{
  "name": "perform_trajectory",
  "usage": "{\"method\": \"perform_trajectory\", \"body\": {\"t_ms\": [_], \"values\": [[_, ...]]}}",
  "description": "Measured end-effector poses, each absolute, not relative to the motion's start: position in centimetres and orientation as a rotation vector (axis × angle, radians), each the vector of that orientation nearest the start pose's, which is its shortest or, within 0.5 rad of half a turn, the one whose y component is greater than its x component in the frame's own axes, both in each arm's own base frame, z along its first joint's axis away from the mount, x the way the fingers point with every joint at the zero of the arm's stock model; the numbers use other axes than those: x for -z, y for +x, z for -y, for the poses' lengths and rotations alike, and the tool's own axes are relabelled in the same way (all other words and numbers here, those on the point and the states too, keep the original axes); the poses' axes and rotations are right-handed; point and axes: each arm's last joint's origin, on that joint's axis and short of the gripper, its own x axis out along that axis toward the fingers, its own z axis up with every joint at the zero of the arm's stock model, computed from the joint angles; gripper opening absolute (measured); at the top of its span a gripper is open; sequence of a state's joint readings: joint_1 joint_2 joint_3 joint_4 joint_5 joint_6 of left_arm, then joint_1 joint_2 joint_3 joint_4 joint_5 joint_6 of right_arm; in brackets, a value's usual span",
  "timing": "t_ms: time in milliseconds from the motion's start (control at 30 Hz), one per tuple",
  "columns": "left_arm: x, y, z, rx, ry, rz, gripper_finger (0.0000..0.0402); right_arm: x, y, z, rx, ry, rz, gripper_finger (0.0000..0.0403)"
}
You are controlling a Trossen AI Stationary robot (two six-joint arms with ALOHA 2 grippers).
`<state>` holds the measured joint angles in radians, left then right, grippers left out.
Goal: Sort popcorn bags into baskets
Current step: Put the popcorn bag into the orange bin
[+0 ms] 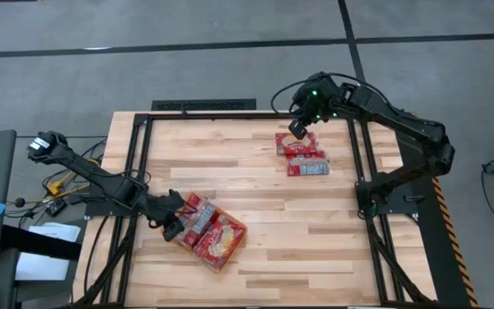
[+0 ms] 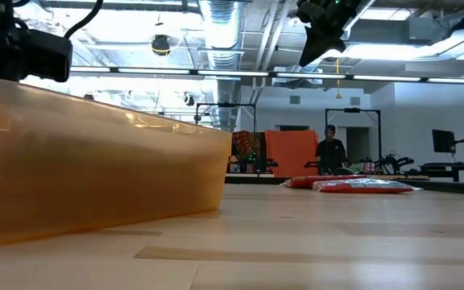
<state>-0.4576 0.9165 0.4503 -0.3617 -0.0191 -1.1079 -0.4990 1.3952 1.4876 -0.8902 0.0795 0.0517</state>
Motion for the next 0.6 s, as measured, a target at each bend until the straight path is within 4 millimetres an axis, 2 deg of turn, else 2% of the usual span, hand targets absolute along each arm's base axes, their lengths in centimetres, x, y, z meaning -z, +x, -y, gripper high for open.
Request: {"method": "perform_trajectory", "body": {"t_ms": [333, 467, 600], "values": [[-18.43, 15.13, 7.62, -0.047, -0.875, -0.996, 0.0176, -37.67, 24.45, 13.58, 0.567, 0.215, -0.777, 0.0038], [-18.44, 14.99, 7.82, 0.005, -0.924, -1.058, 0.0198, -37.67, 24.45, 13.58, 0.565, 0.208, -0.779, 0.0031], [-18.34, 14.46, 7.78, 0.011, -0.968, -1.139, 0.0202, -37.39, 24.46, 13.6, 0.564, 0.208, -0.786, 0.0026]]}}
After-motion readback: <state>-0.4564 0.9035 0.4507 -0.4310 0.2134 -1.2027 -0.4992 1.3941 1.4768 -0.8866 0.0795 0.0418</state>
